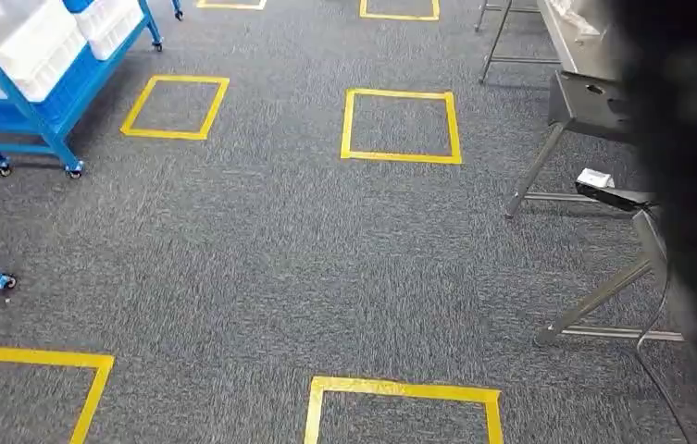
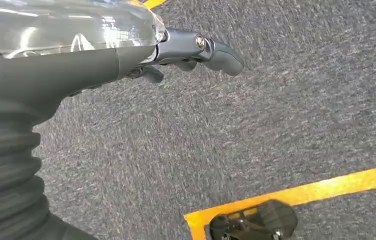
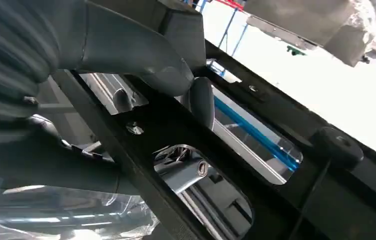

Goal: Take the parts from the cabinet and place them on the table.

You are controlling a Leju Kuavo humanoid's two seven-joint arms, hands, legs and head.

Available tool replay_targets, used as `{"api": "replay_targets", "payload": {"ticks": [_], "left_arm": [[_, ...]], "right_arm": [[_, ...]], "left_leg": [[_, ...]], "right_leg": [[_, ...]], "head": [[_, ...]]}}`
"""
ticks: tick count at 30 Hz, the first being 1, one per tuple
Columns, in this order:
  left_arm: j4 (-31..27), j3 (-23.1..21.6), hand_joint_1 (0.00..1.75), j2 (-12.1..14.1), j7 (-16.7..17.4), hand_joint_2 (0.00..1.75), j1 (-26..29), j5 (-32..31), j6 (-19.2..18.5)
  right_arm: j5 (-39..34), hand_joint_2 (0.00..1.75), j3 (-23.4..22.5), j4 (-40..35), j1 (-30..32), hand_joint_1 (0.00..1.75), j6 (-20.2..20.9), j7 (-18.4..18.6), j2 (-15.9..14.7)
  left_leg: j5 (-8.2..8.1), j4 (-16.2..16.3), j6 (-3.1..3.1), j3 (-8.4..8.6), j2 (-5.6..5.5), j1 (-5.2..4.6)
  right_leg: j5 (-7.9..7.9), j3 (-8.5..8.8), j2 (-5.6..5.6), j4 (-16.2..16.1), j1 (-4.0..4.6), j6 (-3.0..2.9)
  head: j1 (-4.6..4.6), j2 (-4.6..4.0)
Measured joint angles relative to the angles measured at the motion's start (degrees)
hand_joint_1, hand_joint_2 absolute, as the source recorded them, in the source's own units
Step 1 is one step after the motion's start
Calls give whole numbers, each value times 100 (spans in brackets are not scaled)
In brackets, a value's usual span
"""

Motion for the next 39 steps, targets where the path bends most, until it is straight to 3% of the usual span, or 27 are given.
{"api": "replay_targets", "payload": {"ticks": [1,4,6,7,9,10,11,12,13,15,16,19,21,23,24,25,26,31,32,33,34,37,38,39], "left_arm": [[0,0,0,0,-6,175,-4,4,0],[0,0,0,0,-15,175,-10,28,-7],[0,0,0,2,-15,175,-3,39,-7],[0,0,0,2,-15,175,-2,42,-7],[0,2,0,0,-15,175,12,46,-7],[0,2,0,0,-15,175,14,46,-7],[0,2,0,0,-17,175,20,57,-7],[0,2,0,0,-22,175,22,59,-7],[0,2,0,2,-37,175,23,59,-7],[0,2,0,7,-57,175,20,59,-7],[0,4,0,9,-61,175,22,59,-9],[0,4,0,9,-59,175,13,52,-7],[0,4,0,2,-46,175,-13,44,-2],[0,4,0,-2,-35,175,-20,44,4],[0,7,0,-2,-13,175,-22,48,11],[0,7,0,-2,-11,175,-24,50,17],[0,7,0,-2,-9,175,-24,52,17],[0,7,0,-2,-7,175,-23,55,20],[0,13,0,-2,-2,175,-25,61,35],[0,17,0,-4,-2,175,-24,63,39],[0,28,0,-22,-7,175,-24,74,57],[0,59,0,-22,-11,175,-24,79,65],[0,66,0,-22,-11,175,-23,79,68],[0,76,0,-22,-11,175,-17,81,70]], "right_arm": [[4,175,4,2,-17,175,9,13,15],[7,175,9,18,-4,175,17,61,42],[4,175,11,28,-5,175,15,101,55],[0,175,11,31,-6,175,13,116,57],[-2,175,13,48,19,175,6,142,85],[0,175,15,59,39,175,4,151,98],[0,175,20,70,66,175,2,158,107],[11,175,22,79,90,175,-2,171,118],[29,175,24,90,104,175,-7,188,131],[70,175,26,103,115,175,-13,219,153],[77,175,26,116,119,175,-22,236,164],[151,175,42,151,174,175,-24,348,212],[232,175,59,214,204,175,-26,407,249],[317,175,61,315,181,175,-31,429,341],[354,175,61,373,181,175,-31,446,408],[389,175,63,430,184,175,-28,455,467],[418,175,63,461,184,175,-31,461,505],[437,175,63,493,184,175,-31,468,539],[499,175,66,595,179,175,-31,501,687],[536,175,66,643,160,175,-33,523,765],[599,175,68,732,46,175,-31,555,933],[601,175,68,800,-7,175,-26,562,1025],[599,175,68,818,-16,175,-28,564,1051],[599,175,68,837,-33,175,-28,568,1099]], "left_leg": [[-25,55,-35,-40,2,-41],[-15,36,-81,-43,47,-30],[-134,147,-155,-94,18,-23],[-342,436,-179,-219,-14,-16],[-776,1362,-210,-626,-22,17],[-920,1793,-214,-827,-24,25],[-935,2009,-212,-936,-25,25],[-773,1865,-203,-892,-25,25],[-544,1490,-189,-720,-27,25],[-24,402,-141,-223,-108,26],[-58,153,-120,-92,-223,14],[-36,89,-79,-90,-184,-13],[59,-55,32,-42,-120,25],[90,-94,78,-39,-90,9],[87,-90,81,-43,-78,3],[84,-86,85,-47,-60,-3],[83,-80,85,-50,-50,-4],[83,-79,84,-51,-41,-5],[72,-58,76,-49,-7,-4],[54,-31,59,-47,6,-3],[2,77,-10,-96,19,-45],[28,37,-75,-96,61,-35],[-13,62,-116,-127,61,-52],[-130,190,-159,-171,14,-33]], "right_leg": [[-44,32,-21,-50,71,-34],[-30,-12,68,-35,86,-115],[8,4,90,-85,29,-185],[10,0,96,-84,30,-225],[13,-7,127,-82,48,-243],[12,-8,147,-77,54,-243],[11,-7,169,-73,57,-244],[9,-6,197,-67,57,-243],[6,-5,225,-63,55,-239],[-4,-1,275,-51,43,-222],[-6,-20,296,-46,57,-203],[43,-51,359,-79,33,-88],[8,-61,345,-60,-1,-24],[-343,-295,214,442,24,-21],[-593,-526,203,980,24,-2],[-739,-711,201,1379,24,11],[-787,-805,201,1576,24,17],[-789,-841,200,1648,24,19],[-532,-712,184,1389,24,19],[-209,-394,142,780,23,7],[-29,17,-7,-71,100,-78],[-15,-17,36,-55,117,-146],[22,18,45,-117,48,-201],[34,26,57,-134,53,-223]], "head": [[0,2],[0,2],[0,0],[-2,2],[-2,2],[-2,0],[-2,2],[0,0],[-2,2],[-2,2],[-2,2],[-2,2],[0,0],[-2,0],[0,2],[0,0],[0,0],[0,0],[2,2],[0,0],[0,2],[0,2],[-2,0],[-2,2]]}}
